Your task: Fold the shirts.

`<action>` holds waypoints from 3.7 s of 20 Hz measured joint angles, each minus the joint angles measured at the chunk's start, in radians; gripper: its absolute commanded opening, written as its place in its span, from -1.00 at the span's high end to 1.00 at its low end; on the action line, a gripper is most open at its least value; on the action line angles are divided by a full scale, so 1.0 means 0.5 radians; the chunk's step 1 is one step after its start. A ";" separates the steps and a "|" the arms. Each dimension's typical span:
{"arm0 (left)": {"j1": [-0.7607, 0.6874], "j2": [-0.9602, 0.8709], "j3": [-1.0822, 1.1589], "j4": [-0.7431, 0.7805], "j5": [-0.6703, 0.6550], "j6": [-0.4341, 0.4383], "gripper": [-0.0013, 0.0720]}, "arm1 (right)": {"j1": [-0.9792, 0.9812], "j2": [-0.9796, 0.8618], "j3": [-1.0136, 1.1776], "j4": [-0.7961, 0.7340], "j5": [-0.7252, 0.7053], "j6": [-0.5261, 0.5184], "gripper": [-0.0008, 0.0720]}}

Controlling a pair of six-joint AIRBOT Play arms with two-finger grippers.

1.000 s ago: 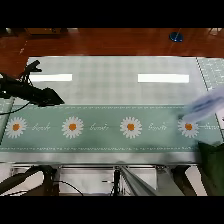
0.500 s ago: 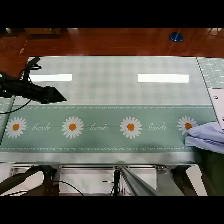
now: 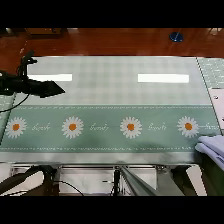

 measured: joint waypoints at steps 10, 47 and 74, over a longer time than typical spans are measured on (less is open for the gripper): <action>0.000 0.000 0.023 0.002 0.101 -0.050 -0.13 | -0.519 0.004 -0.697 -0.220 -0.351 -0.105 -0.37; -0.526 -0.718 0.803 1.250 -0.075 -0.650 -0.63 | 2.423 -1.709 1.273 0.894 -0.453 0.132 -0.18; -0.526 -0.723 0.803 1.252 -0.145 -0.652 -0.63 | 2.319 -1.508 0.934 0.975 -0.806 0.033 -0.21</action>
